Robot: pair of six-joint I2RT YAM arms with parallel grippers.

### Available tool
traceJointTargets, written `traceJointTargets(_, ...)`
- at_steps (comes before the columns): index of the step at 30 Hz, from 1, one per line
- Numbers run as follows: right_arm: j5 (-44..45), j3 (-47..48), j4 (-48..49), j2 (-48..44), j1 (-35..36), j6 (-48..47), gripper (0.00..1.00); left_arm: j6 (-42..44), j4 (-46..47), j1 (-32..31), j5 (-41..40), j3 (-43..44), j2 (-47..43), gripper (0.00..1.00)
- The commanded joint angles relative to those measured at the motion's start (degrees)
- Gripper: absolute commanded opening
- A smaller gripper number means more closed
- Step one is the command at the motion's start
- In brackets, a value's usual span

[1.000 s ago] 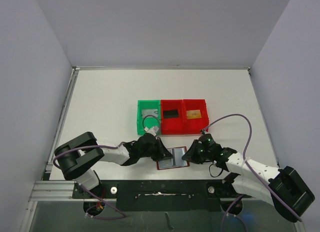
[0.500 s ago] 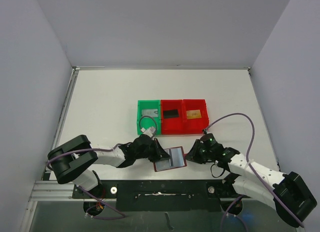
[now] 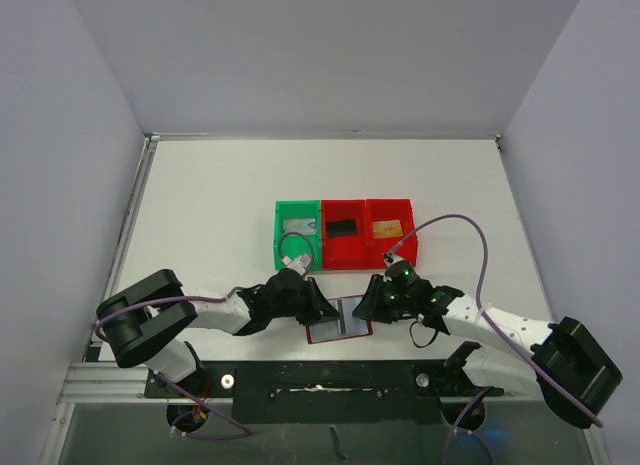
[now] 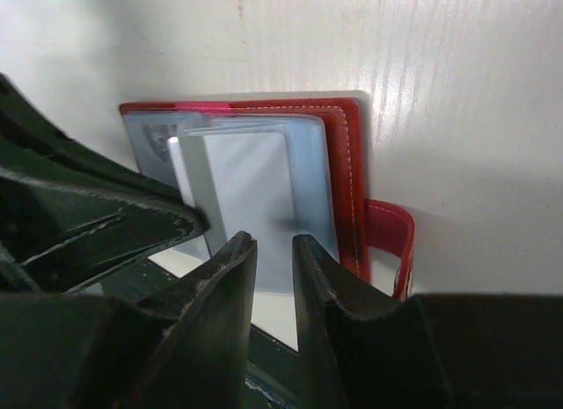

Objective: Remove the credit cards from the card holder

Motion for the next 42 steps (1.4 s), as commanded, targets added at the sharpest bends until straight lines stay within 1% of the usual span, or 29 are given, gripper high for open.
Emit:
traceJointTargets(1, 2.61, 3.55, 0.68, 6.44, 1.75, 0.88, 0.25, 1.19, 3.01, 0.19, 1.54, 1.70, 0.08, 0.07)
traceJointTargets(3, 5.60, 4.03, -2.04, 8.68, 2.23, 1.99, 0.25, 1.12, 3.19, 0.19, 1.70, 1.62, -0.08, 0.09)
traceJointTargets(7, 6.87, 2.99, -2.14, 8.72, 2.78, 3.52, 0.25, 0.77, 4.15, 0.28, 2.15, 1.22, -0.40, 0.11)
traceJointTargets(12, 6.91, 1.88, -1.87, 7.43, 2.62, 4.11, 0.25, 0.80, 3.93, 0.35, 2.35, 1.60, -0.62, 0.00)
traceJointTargets(18, 7.14, 1.33, -2.13, 7.45, 2.25, 4.36, 0.25, 0.24, 3.22, 0.80, 2.37, 0.86, -1.23, 0.00)
traceJointTargets(22, 7.46, 0.97, -2.53, 7.23, 1.38, 4.54, 0.25, -0.08, 1.62, 1.31, 1.97, -1.07, -3.59, 0.00)
traceJointTargets(29, 6.87, 1.19, -2.87, 7.44, 0.62, 3.60, 0.23, -0.17, -0.68, 2.04, 3.22, -3.18, -5.99, 0.00)
traceJointTargets(37, 6.13, 4.09, -3.20, 4.80, 0.90, 0.48, 0.22, 0.33, 0.31, 2.35, 3.25, -3.03, -5.96, 0.00)
traceJointTargets(42, 1.32, 6.23, 1.10, 2.86, 1.18, -2.04, 0.24, 0.77, 1.36, 2.39, 4.05, -1.81, -4.08, 0.00)
